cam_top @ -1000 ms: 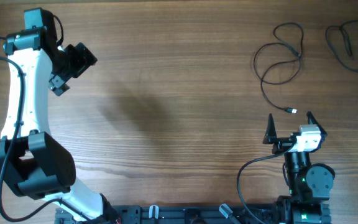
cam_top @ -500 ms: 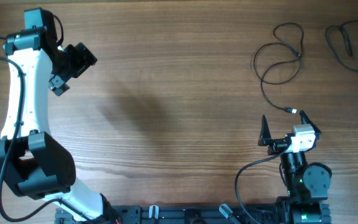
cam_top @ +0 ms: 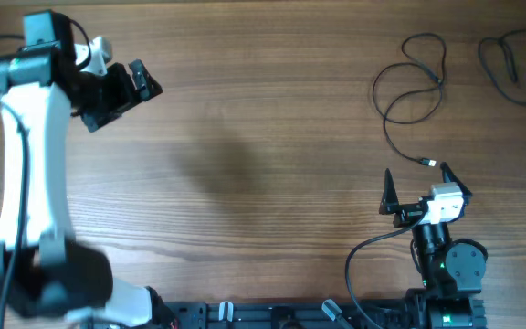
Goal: Untangle cables
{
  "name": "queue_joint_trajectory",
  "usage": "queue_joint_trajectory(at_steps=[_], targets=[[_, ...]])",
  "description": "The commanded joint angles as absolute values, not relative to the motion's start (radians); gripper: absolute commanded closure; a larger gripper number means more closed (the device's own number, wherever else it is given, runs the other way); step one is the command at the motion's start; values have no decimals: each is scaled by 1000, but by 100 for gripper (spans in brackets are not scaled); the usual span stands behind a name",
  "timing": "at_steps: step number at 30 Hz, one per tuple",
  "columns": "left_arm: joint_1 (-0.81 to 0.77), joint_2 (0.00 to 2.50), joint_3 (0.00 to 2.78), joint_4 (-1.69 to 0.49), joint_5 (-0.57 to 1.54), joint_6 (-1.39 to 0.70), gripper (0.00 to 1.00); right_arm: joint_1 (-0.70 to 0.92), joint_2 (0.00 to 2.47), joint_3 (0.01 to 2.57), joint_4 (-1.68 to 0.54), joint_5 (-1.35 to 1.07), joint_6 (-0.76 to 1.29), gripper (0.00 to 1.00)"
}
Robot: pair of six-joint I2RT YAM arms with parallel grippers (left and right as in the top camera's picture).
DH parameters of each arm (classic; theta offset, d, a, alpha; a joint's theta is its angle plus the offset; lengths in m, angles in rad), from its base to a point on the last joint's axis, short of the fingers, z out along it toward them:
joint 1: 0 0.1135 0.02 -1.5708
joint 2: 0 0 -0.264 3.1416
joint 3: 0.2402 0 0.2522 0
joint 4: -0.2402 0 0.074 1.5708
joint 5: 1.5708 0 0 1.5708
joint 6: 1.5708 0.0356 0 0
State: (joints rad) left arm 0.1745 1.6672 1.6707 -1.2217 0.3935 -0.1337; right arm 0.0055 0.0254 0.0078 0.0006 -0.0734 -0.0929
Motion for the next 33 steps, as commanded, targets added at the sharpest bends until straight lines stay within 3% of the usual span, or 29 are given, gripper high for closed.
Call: queue_joint_trajectory(at_steps=[1,14,27,33], targets=[[137,1402,1652,-1227,445,-27,0,10,29,5,2,-59,-105,0],[109,688,1345,-1274,299,-7,0,10,29,5,2,-59,-105,0],[99,345,1342,-1499,298,-7,0,10,29,5,2,-59,-105,0],[10,213,1342,-1557,298,-7,0,10,29,5,2,-59,-105,0]])
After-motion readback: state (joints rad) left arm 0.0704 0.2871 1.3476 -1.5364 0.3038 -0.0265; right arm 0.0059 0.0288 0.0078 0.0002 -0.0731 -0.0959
